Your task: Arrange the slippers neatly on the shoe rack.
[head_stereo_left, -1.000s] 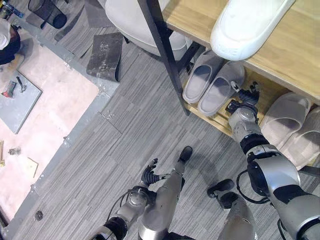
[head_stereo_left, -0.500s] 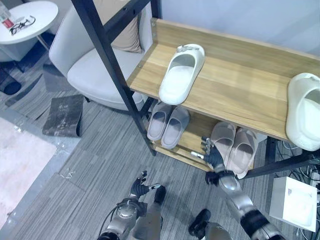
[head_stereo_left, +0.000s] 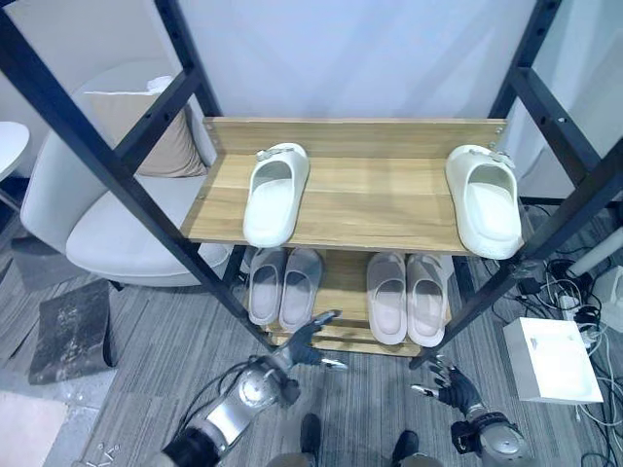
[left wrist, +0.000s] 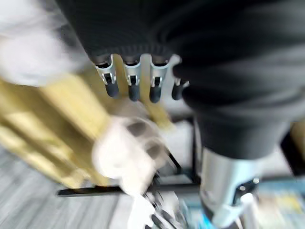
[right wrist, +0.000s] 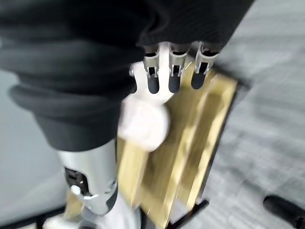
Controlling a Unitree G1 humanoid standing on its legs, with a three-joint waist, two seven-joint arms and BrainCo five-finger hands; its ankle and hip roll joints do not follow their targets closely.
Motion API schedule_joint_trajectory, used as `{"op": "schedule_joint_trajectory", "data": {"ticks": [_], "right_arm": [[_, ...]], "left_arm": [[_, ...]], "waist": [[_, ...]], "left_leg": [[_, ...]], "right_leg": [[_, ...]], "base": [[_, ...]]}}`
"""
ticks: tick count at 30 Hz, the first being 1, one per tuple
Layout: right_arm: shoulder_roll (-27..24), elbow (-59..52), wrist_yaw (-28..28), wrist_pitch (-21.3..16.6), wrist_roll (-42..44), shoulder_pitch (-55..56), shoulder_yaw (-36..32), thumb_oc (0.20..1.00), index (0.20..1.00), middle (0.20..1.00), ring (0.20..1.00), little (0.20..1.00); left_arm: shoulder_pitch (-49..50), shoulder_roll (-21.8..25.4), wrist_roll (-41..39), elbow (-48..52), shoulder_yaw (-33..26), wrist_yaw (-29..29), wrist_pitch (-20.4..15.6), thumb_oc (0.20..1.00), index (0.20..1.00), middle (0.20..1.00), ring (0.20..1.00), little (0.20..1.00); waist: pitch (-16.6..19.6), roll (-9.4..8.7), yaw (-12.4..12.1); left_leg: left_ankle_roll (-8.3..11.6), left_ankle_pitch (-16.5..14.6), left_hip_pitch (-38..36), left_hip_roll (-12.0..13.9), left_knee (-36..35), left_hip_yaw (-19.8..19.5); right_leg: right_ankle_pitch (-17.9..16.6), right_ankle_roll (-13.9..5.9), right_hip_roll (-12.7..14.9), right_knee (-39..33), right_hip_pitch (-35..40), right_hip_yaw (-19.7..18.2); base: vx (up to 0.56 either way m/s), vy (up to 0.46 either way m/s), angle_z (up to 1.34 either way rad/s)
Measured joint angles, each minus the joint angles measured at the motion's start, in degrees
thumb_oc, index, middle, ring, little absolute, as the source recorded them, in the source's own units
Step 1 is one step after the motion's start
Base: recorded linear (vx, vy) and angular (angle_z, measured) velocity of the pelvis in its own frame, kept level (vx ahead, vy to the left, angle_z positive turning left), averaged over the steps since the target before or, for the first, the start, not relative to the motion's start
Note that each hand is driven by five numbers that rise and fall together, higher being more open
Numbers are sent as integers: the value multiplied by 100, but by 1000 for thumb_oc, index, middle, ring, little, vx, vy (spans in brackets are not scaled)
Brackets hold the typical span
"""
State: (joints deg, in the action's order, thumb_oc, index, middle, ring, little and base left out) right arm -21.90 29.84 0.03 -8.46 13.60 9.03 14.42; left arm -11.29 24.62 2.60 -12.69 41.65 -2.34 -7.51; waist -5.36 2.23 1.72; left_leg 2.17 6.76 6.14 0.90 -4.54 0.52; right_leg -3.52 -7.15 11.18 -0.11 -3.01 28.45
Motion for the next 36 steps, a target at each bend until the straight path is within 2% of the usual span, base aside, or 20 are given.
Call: {"op": "schedule_joint_trajectory", "data": {"ticks": [2, 5, 7, 8, 9, 13, 17, 20, 23, 24, 27, 28, 30, 31, 36], "right_arm": [[16, 376, 0, 7, -1, -202, 21, 1000, 1000, 1000, 1000, 1000], [18, 422, 4, 4, 0, -296, 19, 1000, 1000, 1000, 1000, 1000], [14, 350, 14, 2, -2, -245, 25, 1000, 1000, 1000, 1000, 1000], [14, 350, 18, 2, -2, -253, 31, 1000, 1000, 1000, 1000, 1000], [16, 346, 68, 8, -8, -257, 43, 1000, 1000, 1000, 1000, 1000], [45, 337, 126, 13, -12, -213, 62, 1000, 1000, 1000, 1000, 1000], [164, 318, 125, 19, -12, -139, 63, 1000, 1000, 1000, 1000, 1000], [224, 321, 118, 16, -16, -138, 82, 1000, 1000, 1000, 1000, 1000], [223, 321, 73, 12, -20, -131, 78, 1000, 1000, 1000, 1000, 1000], [225, 314, 48, 7, -28, -142, 75, 1000, 1000, 1000, 1000, 1000], [217, 298, 10, -1, -38, -94, 62, 1000, 1000, 1000, 1000, 1000], [217, 298, 4, -2, -126, -96, 64, 1000, 1000, 1000, 1000, 1000], [211, 304, 4, -1, -126, -10, 65, 1000, 1000, 1000, 1000, 1000], [203, 298, 5, -11, -125, 19, 56, 1000, 1000, 1000, 1000, 1000], [165, 292, 2, -12, -125, 131, 33, 1000, 1000, 1000, 1000, 1000]], "left_arm": [[-615, 143, 172, 719, 474, -324, 20, 1000, 1000, 1000, 1000, 1000], [-1031, 159, 230, 1541, 439, -570, -112, 1000, 1000, 1000, 1000, 1000], [-1169, 253, -209, 2492, 258, -739, -151, 1000, 1000, 1000, 1000, 1000], [-1181, 244, -306, 2548, 240, -748, -157, 1000, 1000, 1000, 1000, 1000], [-1188, 175, -916, 2586, 96, -816, -190, 1000, 1000, 1000, 1000, 1000], [-1210, 91, -1552, 2643, -341, -597, -186, 1000, 1000, 1000, 1000, 1000], [-1295, 50, -1458, 2809, -1234, 83, -252, 1000, 1000, 1000, 1000, 1000], [-1514, 89, -437, 2647, -1881, 1035, -311, 1000, 1000, 1000, 1000, 1000], [-1779, 221, 387, 2383, -2098, 1644, -343, 1000, 1000, 1000, 1000, 1000], [-1917, 461, 849, 2100, -2118, 1854, -327, 1000, 1000, 1000, 1000, 1000], [-1987, 712, 1469, 1792, -2182, 2166, -215, 1000, 1000, 1000, 1000, 1000], [-2114, 1008, 1903, 1399, -2182, 2322, -101, 1000, 1000, 1000, 1000, 1000], [-2116, 1047, 1962, 1313, -2181, 2370, -38, 1000, 1000, 1000, 1000, 1000], [-2117, 1179, 2277, 1092, -2179, 2468, -17, 1000, 1000, 1000, 1000, 1000], [-2127, 1454, 2871, 376, -2183, 2680, 450, 1000, 1000, 1000, 1000, 1000]], "waist": [[0, -1, 39], [5, 17, 88], [6, 33, 91], [7, 36, 87], [7, 46, 87], [7, 45, 64], [8, 45, 45], [9, 47, 43], [11, 48, 35], [12, 50, 39], [19, 61, 60], [22, 66, 69], [26, 72, 100], [28, 76, 112], [37, 80, 151]], "left_leg": [[0, 0, 1, -7, 0, 9], [-1, 1, 4, -15, 0, 10], [2, -1, -1, -16, -1, 0], [2, -1, -2, -16, -1, -5], [3, -1, 0, -26, -1, -16], [32, -21, -12, -43, -1, -70], [26, -15, -21, -49, 0, -147], [6, 0, -31, -50, 0, -146], [5, 0, -37, -62, 0, -146], [6, -1, -46, -57, 0, -126], [6, -2, -57, -53, 0, -66], [17, -11, -59, -41, 0, 0], [19, -12, -63, -43, -1, 5], [25, -18, -86, -37, -1, 27], [102, -94, -124, -10, -2, 160]], "right_leg": [[-122, -9, -67, -215, 91, -4], [-211, -10, -87, -371, 153, -1], [-240, -12, -93, -451, 198, 16], [-240, -12, -92, -453, 203, 21], [-240, -12, -92, -454, 219, 63], [-236, -16, -81, -457, 276, 143], [-225, -28, -85, -457, 313, 181], [-225, -28, -88, -458, 324, 182], [-226, -28, -81, -459, 331, 174], [-228, -26, -82, -459, 323, 148], [-229, -25, -82, -459, 312, 128], [-247, -8, -84, -458, 276, 75], [-248, -7, -84, -460, 271, 63], [-249, -5, -86, -467, 269, 5], [-262, 8, -92, -465, 207, -98]], "base": [[15, 15, -6], [1, 6, -1], [9, -7, 2], [14, -20, 8], [18, -26, 11], [20, -21, 10], [14, -28, 7], [0, -1, 1], [6, 5, -1], [12, 9, -9], [14, 14, -10], [26, 8, -14], [32, 10, -10], [25, 5, -14], [36, 5, -12]]}}
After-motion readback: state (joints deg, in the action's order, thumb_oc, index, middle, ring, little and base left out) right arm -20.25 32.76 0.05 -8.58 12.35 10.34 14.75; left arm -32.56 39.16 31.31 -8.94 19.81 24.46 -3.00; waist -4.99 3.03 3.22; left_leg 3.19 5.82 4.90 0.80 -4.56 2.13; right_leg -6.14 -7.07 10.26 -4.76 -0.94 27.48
